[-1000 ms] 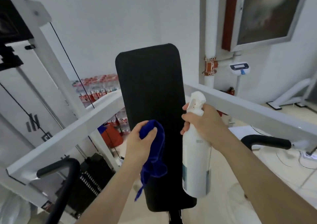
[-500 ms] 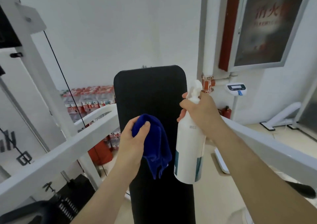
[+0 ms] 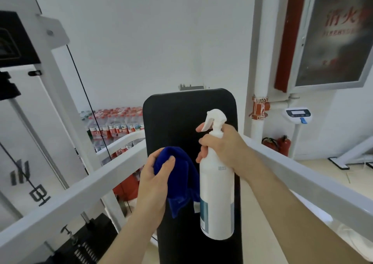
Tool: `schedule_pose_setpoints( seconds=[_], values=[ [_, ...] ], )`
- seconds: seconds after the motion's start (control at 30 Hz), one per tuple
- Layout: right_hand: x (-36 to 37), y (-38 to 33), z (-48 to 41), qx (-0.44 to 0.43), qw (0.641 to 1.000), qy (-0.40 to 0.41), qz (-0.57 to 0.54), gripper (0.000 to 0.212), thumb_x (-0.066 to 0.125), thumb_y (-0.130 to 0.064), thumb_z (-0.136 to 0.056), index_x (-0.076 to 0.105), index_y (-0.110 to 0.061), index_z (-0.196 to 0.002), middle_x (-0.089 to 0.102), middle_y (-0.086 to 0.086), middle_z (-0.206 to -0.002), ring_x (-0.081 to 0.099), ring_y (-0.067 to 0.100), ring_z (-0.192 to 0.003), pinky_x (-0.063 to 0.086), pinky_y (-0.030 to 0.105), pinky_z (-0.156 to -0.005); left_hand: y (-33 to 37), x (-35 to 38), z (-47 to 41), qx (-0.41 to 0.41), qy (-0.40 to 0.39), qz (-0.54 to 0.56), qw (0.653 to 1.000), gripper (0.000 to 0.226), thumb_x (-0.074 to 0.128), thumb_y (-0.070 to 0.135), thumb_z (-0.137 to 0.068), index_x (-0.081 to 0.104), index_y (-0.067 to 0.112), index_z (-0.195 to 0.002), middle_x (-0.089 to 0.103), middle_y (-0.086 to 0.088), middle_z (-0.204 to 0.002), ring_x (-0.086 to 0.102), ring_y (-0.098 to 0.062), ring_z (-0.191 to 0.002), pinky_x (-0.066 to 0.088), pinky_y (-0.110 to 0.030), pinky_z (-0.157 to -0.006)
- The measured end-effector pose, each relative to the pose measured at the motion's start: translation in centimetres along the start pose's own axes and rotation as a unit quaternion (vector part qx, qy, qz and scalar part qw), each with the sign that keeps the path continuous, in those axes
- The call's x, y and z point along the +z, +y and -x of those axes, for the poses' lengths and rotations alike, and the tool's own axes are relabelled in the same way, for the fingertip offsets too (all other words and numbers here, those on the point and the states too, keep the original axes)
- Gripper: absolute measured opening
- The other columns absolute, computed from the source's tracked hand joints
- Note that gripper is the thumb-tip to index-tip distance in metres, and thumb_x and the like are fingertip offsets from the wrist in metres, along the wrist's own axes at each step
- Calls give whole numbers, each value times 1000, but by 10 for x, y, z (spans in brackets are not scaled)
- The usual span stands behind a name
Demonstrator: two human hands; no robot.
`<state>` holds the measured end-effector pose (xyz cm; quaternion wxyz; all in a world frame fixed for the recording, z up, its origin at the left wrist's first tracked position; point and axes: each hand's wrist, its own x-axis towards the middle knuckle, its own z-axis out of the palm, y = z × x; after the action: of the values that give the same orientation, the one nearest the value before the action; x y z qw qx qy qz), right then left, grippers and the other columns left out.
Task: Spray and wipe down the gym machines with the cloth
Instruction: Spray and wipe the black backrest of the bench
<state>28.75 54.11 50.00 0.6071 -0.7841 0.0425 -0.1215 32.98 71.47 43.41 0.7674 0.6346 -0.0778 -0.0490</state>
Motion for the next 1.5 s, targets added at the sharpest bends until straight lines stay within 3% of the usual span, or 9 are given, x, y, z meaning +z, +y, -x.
schedule_pose_setpoints(
  seconds=[0.2,0.57,0.77,0.9,0.97,1.03,1.13,1.33,1.5],
  values=[
    [32,-9,-14,-11,999,-30,14,17,59,-14,-90,63,0,-99,67,4,-61,71,21,-66,59,44,-83,5,-23,-1,-8,23,16,1000,29,64,22,-90,59,36,-114,63,0,-118,58,-27,-110,52,-53,-92],
    [67,-6,-18,46,993,-103,43,20,60,-16,-87,64,-4,-102,68,4,-62,74,28,-73,56,51,-90,26,-58,-10,-17,85,156,984,29,60,15,-89,62,29,-115,66,-6,-115,59,-34,-109,48,-60,-92],
    [63,4,-11,55,995,-86,13,22,58,-9,-91,59,-18,-111,65,2,-60,70,20,-60,57,28,-59,51,-56,-28,47,79,173,981,34,57,14,-91,59,27,-122,63,-4,-122,58,-28,-109,53,-35,-70],
    [56,6,-12,67,996,-62,22,22,61,-14,-91,58,-23,-110,66,0,-62,71,16,-59,57,28,-58,70,-29,-59,164,16,18,986,37,49,19,-98,47,38,-130,49,8,-133,52,-17,-112,53,-40,-85],
    [51,9,-12,76,995,-57,11,22,61,-13,-90,58,-23,-109,66,0,-61,70,16,-60,58,30,-62,63,-11,-87,246,-7,-229,942,46,44,29,-101,30,38,-144,39,10,-141,44,-16,-125,43,-46,-102],
    [47,12,-14,83,995,-49,3,22,61,-10,-89,58,-22,-108,65,2,-63,70,17,-61,59,31,-64,37,2,-116,324,11,-496,806,60,35,42,-99,11,30,-153,25,-1,-156,22,-25,-143,26,-52,-114],
    [38,21,-15,98,995,-33,2,21,62,-10,-90,58,-22,-107,65,4,-67,70,19,-64,58,30,-66,3,9,-135,355,75,-591,721,63,26,47,-97,5,26,-153,24,-11,-157,18,-33,-145,15,-53,-116],
    [11,39,-9,115,993,-5,9,21,62,-10,-91,60,-24,-106,66,5,-65,71,18,-62,57,27,-62,-3,-15,-128,427,67,-557,709,57,43,20,-94,30,13,-149,45,-19,-144,39,-35,-136,33,-49,-110],
    [-4,49,-14,116,992,17,39,20,66,-14,-90,59,-29,-102,68,2,-66,73,19,-65,58,29,-64,46,-25,-129,364,127,-364,848,58,68,11,-87,45,24,-139,52,12,-128,47,-4,-116,39,-10,-94]
  ],
)
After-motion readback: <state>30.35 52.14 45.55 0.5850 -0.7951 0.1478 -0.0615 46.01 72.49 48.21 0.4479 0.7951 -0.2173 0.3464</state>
